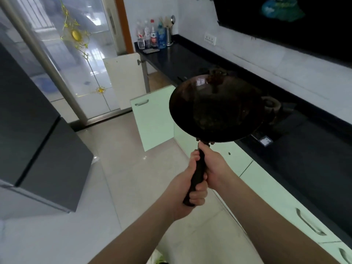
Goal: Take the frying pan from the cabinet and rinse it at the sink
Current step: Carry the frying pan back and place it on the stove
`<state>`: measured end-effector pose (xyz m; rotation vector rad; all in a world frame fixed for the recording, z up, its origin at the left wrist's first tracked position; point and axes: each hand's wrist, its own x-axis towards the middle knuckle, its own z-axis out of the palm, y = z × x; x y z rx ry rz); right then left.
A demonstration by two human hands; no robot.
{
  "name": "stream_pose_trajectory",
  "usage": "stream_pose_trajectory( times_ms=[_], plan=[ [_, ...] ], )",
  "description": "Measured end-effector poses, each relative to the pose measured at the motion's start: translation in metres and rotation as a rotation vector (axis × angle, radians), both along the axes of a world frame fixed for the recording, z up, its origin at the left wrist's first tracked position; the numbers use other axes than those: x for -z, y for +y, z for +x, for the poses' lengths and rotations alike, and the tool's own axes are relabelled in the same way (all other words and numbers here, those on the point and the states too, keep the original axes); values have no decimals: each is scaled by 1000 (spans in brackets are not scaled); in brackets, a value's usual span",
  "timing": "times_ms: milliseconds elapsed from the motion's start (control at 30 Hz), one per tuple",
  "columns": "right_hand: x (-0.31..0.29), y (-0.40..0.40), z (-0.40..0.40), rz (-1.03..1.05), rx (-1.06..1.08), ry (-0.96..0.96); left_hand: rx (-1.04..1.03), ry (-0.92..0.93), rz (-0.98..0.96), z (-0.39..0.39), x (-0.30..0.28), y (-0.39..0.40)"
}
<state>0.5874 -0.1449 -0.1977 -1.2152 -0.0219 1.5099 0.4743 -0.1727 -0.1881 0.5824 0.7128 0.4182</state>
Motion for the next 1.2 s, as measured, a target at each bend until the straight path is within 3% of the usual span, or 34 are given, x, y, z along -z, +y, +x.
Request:
stream_pose_trajectory(
  times_ms=[133,267,467,1200],
  plan=[
    [-3,48,-45,-9,-41,-17,-8,18,8,-42,-2,46],
    [-7,88,-72,-11,-27,137,-29,4,-41,-69,-1,83],
    [-5,145,-93,-3,-74,150,-78,-15,-53,-90,1,134],
    [-2,421,-43,79,-163,111,-93,58,-24,-39,-7,403]
  ],
)
